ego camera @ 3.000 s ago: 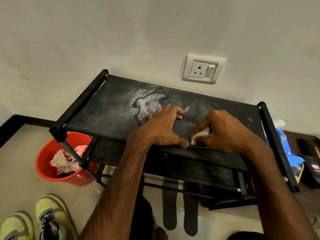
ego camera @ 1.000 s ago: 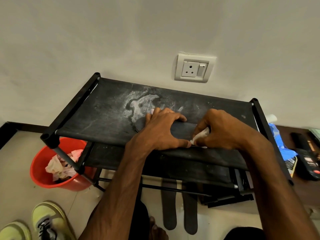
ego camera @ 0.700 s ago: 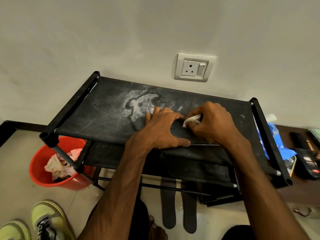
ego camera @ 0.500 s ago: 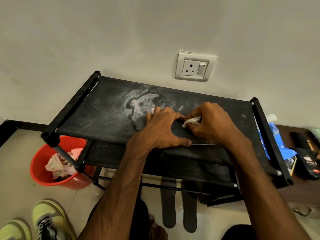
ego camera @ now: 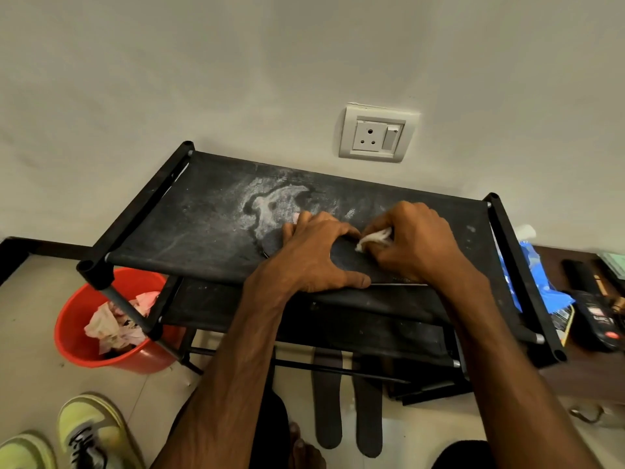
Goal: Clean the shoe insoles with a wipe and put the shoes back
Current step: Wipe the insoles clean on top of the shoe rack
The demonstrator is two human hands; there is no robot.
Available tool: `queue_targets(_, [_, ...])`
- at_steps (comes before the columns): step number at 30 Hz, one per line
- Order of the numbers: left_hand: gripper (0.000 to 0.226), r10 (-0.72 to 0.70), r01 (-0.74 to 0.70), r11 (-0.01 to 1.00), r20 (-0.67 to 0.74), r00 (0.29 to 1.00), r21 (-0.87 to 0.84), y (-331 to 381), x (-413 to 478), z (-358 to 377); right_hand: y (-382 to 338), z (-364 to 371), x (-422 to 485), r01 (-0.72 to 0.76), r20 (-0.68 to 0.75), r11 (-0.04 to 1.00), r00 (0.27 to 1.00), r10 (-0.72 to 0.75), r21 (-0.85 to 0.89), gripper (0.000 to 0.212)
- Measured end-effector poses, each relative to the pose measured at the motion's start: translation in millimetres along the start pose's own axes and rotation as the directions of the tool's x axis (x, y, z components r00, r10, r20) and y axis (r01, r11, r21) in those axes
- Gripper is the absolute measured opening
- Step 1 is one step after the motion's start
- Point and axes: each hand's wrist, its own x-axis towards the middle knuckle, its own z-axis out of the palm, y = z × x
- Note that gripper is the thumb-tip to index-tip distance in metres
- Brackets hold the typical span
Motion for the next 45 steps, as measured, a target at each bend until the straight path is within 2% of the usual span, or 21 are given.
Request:
queue_targets(3, [0.076, -0.010, 0.010, 1.000, -0.009, 1.000, -0.009, 0, 0, -1, 8, 7, 4, -0.035, -0.140, 0.998, 0.989, 0.042, 0.048, 0.016])
queue_targets(7, [0.075, -0.008, 0.008, 1.000, -0.021, 1.000, -0.009, 1, 0, 1, 31, 2, -4, 0.002, -0.332, 0.928, 0.934, 0.131, 0.372, 0.012])
queue_targets(9, [0.075, -0.005, 0.005, 1.000, -0.027, 1.000, 0.006, 0, 0, 2, 38, 0, -6, 0.038, -0.382, 0.896, 0.912, 0.150, 0.443, 0.012])
queue_targets(19, [0.082, 0.034, -0.026, 0.995, -0.089, 0.995, 0.097, -4, 5, 12, 32, 12, -2, 0.062, -0.316, 0.888, 0.944, 0.097, 0.455, 0.009])
queue_targets(25, [0.082, 0.057, -0.049, 0.994, -0.085, 0.995, 0.097, 0, 7, 15, 31, 9, -5, 0.075, -0.284, 0.906, 0.957, 0.051, 0.416, 0.016])
queue_targets(30, [0.080, 0.069, -0.059, 0.993, -0.094, 0.993, 0.097, -2, 7, 11, 34, 7, -6, 0.038, -0.249, 0.915, 0.966, 0.069, 0.401, 0.016])
queue_targets(40, [0.076, 0.061, -0.050, 0.991, -0.087, 0.994, 0.125, -5, 6, 4, 36, 6, -8, 0.050, -0.266, 0.896, 0.961, 0.078, 0.442, 0.015])
queue_targets(45, [0.075, 0.065, -0.056, 0.993, -0.082, 0.995, 0.103, -1, 7, 4, 31, 10, -12, 0.042, -0.291, 0.913, 0.953, 0.086, 0.405, 0.014])
